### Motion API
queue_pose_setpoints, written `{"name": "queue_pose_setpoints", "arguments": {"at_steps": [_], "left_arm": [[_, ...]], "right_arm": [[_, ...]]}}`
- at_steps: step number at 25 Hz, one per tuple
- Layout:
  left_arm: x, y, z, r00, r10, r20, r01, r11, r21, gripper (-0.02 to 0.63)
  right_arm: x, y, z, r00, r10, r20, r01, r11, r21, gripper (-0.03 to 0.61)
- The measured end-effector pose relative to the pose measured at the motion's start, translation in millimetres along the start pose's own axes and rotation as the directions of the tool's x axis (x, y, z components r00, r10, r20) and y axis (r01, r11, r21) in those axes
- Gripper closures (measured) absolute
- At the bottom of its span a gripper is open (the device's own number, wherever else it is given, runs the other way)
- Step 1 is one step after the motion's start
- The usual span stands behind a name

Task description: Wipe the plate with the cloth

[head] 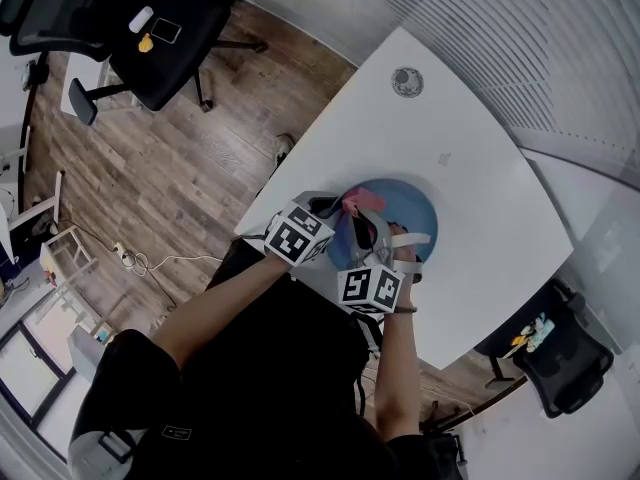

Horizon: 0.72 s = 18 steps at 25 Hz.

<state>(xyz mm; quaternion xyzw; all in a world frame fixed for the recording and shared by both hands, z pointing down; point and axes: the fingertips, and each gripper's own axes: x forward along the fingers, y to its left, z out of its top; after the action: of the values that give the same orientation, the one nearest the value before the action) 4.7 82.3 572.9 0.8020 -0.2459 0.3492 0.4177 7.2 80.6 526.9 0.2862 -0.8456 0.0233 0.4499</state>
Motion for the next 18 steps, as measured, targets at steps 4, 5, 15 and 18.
{"name": "queue_pose_setpoints", "arguments": {"at_steps": [4,5,15,18], "left_arm": [[1.3,-9.6,-1.8,1.000,-0.010,-0.009,0.010,1.000,0.020,0.577],[2.2,-11.3,-2.7,1.000,-0.011,-0.013,0.011,1.000,0.024,0.577],[3.5,-9.9,-5.5,1.000,-0.008,-0.011,0.009,0.998,0.055,0.575],[3.2,-9.4,-6.8,1.000,-0.007,-0.016,0.008,0.998,0.066,0.575]], "right_arm": [[14.5,9.7,-5.0,0.999,0.034,-0.034,-0.036,0.998,-0.043,0.567],[16.8,10.1,-6.6,0.999,0.033,-0.044,-0.035,0.998,-0.054,0.566],[33.1,5.4,-21.2,0.995,-0.003,-0.096,-0.003,0.998,-0.066,0.566],[34.7,2.7,-25.2,0.994,-0.009,-0.113,0.004,0.999,-0.041,0.566]]}}
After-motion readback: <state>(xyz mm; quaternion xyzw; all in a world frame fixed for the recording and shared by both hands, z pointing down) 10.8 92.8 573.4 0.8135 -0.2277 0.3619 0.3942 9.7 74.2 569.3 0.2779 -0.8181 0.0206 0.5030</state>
